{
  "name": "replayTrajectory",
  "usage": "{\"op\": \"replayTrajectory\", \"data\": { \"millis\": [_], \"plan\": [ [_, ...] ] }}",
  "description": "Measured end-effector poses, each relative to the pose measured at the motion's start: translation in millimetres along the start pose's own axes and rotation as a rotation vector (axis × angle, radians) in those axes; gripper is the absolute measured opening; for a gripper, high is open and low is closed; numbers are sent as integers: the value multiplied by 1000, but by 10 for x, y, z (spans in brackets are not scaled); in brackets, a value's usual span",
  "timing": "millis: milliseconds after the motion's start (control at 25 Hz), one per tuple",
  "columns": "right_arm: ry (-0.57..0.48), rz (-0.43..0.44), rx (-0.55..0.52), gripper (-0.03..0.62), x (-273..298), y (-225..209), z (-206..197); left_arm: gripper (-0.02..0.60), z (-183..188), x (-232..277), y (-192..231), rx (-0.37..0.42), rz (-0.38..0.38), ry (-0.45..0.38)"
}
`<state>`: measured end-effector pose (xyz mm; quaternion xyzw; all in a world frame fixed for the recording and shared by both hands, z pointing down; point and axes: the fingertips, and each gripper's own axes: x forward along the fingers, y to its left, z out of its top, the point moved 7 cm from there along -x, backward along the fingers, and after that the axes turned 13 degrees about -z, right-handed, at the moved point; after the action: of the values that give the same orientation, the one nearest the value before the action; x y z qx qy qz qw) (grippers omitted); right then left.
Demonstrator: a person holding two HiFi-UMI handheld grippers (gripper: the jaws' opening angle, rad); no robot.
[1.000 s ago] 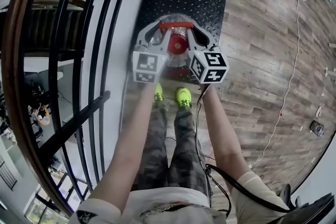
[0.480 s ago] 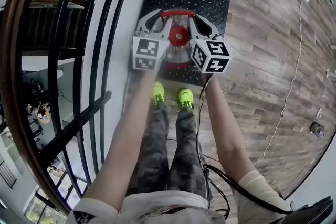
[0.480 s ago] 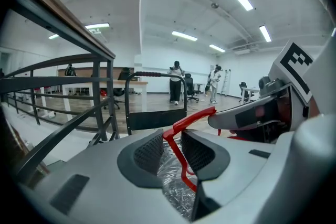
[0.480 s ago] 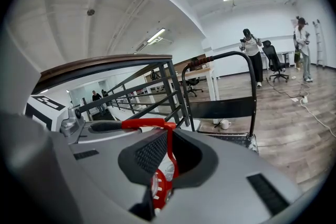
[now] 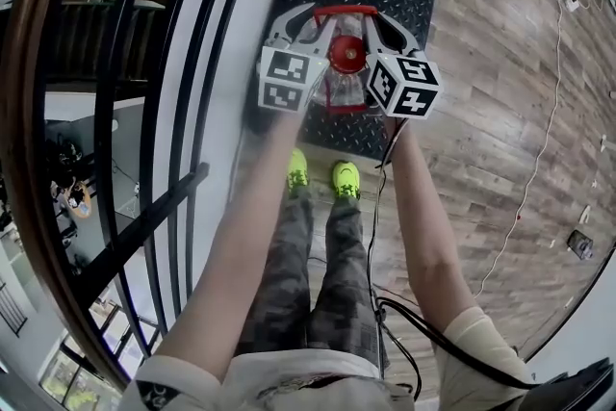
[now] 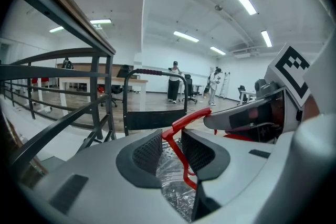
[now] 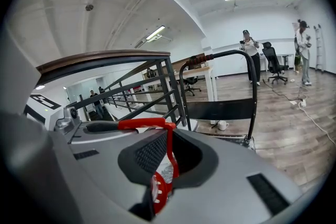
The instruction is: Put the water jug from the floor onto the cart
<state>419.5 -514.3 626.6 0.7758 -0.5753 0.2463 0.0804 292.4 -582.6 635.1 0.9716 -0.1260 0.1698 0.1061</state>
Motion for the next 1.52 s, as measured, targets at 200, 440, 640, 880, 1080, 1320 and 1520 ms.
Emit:
{"op": "replayTrajectory", "data": {
  "millis": [200,440,640,880,1080,1320,1520],
  "plan": [
    [11,-7,-22,38,14,-1,10,107,21,-7,-20,9,-24,6],
    [3,2,-31,40,-36,1,-12,109,31,-95,-60,16,-5,7],
    [-22,-9,-20,75,-64,-45,0,110,53,-120,-75,24,-6,4],
    [-22,-10,-20,106,-121,-57,34,132,88,-188,-121,31,16,-10],
    [-18,9,-33,106,-209,-13,130,133,236,-300,-153,49,19,-25],
    [-4,20,-31,106,-271,14,155,133,403,-318,-147,64,0,-19],
    [-15,12,-28,104,-383,6,266,133,593,-313,-192,85,-15,-31]
  ]
}}
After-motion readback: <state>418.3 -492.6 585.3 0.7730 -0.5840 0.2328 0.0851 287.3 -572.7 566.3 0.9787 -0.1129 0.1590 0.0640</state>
